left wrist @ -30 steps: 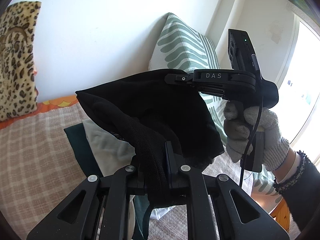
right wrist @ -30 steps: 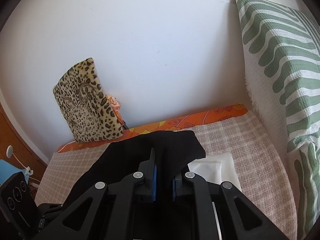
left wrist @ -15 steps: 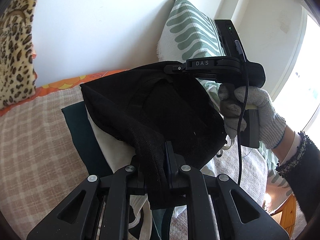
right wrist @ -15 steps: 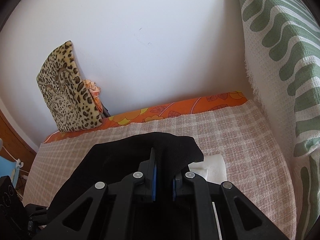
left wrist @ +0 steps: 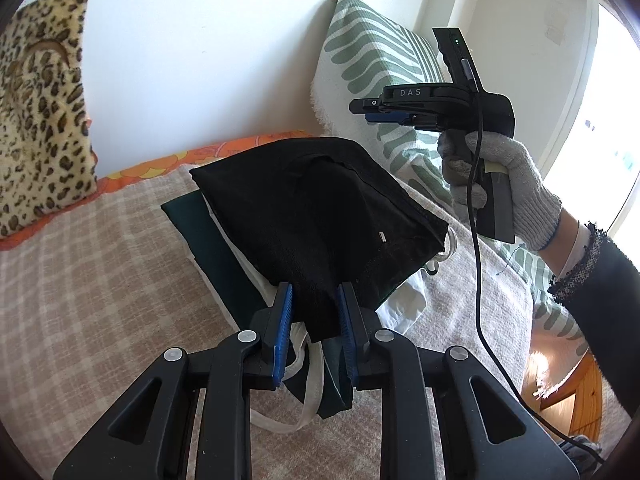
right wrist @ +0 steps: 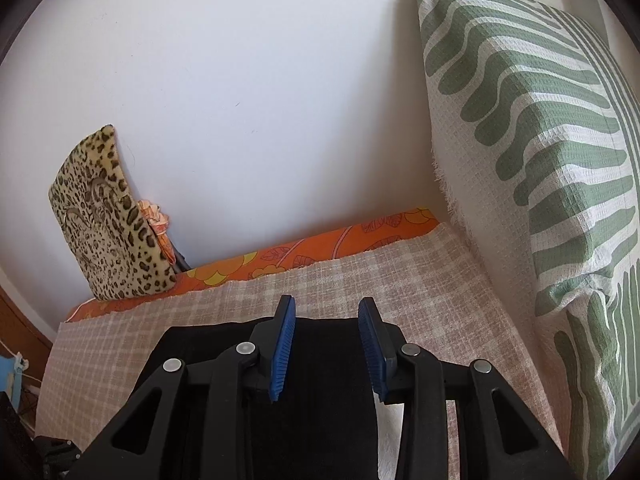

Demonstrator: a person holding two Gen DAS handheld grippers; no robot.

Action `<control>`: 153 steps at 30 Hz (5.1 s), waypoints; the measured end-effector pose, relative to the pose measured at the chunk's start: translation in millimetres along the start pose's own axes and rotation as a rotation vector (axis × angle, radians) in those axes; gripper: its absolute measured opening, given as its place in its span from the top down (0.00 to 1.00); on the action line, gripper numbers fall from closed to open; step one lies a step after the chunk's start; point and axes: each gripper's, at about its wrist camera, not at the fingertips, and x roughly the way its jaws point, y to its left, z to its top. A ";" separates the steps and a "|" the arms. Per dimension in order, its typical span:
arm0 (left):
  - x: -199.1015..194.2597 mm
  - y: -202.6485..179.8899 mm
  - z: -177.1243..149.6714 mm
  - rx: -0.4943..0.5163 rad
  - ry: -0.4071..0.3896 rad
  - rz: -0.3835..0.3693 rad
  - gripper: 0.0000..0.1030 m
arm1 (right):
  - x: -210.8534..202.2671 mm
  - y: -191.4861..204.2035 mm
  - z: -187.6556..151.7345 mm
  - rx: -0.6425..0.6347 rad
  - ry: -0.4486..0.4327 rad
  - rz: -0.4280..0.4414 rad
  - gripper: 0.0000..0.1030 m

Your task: Fold small clothes

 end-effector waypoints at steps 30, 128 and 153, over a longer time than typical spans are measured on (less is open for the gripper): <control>-60.3 -2.1 -5.2 -0.015 -0.079 0.063 0.40 | 4.2 59.8 -57.1 -0.019 0.043 0.072 0.70; -177.6 34.3 -99.1 -0.038 -0.136 0.303 0.02 | -177.9 211.5 -194.8 -0.085 -0.239 -0.284 0.00; -181.3 36.6 -101.3 -0.020 -0.154 0.333 0.02 | -175.7 215.1 -195.4 -0.090 -0.235 -0.283 0.00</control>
